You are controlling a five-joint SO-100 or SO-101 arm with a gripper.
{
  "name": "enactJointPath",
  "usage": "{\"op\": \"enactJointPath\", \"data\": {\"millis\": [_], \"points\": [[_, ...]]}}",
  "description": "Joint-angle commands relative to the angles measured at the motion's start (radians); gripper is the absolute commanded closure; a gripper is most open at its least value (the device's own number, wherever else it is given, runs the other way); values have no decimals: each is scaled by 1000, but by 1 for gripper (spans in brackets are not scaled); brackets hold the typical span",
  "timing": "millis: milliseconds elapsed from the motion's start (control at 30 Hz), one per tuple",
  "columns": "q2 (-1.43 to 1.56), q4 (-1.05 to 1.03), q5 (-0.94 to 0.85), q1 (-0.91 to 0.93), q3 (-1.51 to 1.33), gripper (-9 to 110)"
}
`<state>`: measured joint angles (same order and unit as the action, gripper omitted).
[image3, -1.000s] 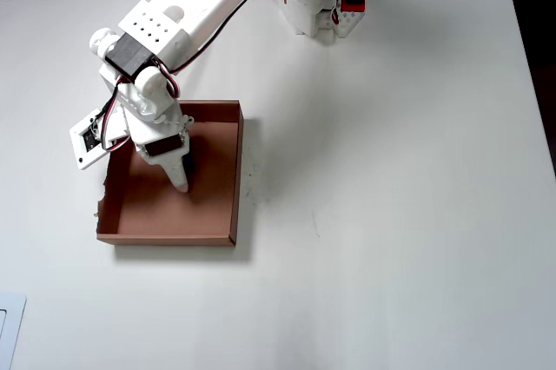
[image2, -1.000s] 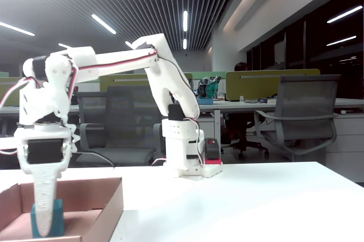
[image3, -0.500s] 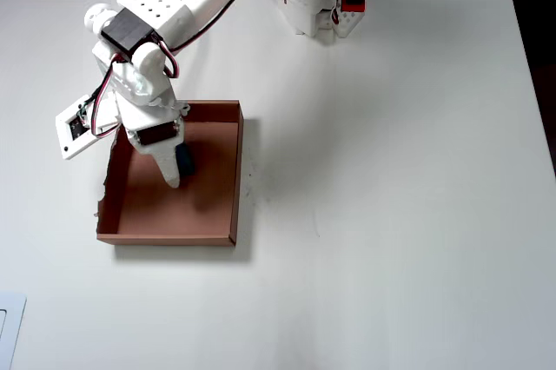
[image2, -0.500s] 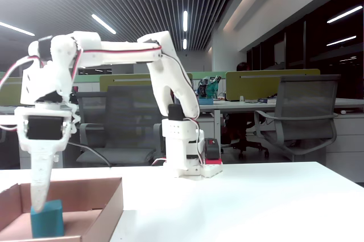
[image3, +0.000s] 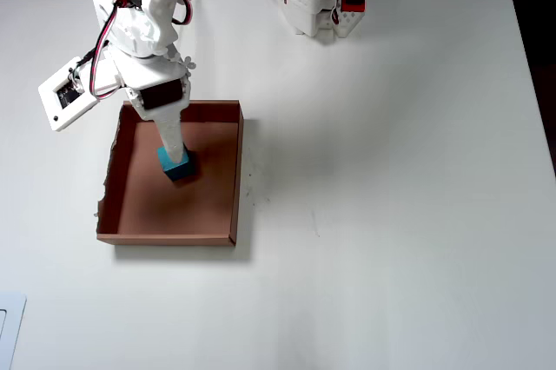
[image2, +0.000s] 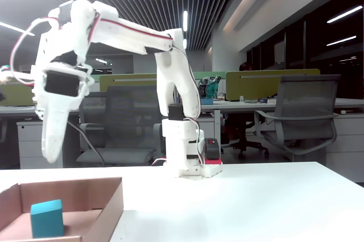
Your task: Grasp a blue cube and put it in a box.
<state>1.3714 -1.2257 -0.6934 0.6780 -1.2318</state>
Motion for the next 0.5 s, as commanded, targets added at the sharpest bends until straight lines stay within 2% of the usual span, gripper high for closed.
{"op": "enactJointPath", "data": {"millis": [0, 300, 467], "points": [[107, -5, -29, -18, 2, 70], [324, -17, -173, -51, -140, 70], [426, -18, -196, -61, -218, 70]]}}
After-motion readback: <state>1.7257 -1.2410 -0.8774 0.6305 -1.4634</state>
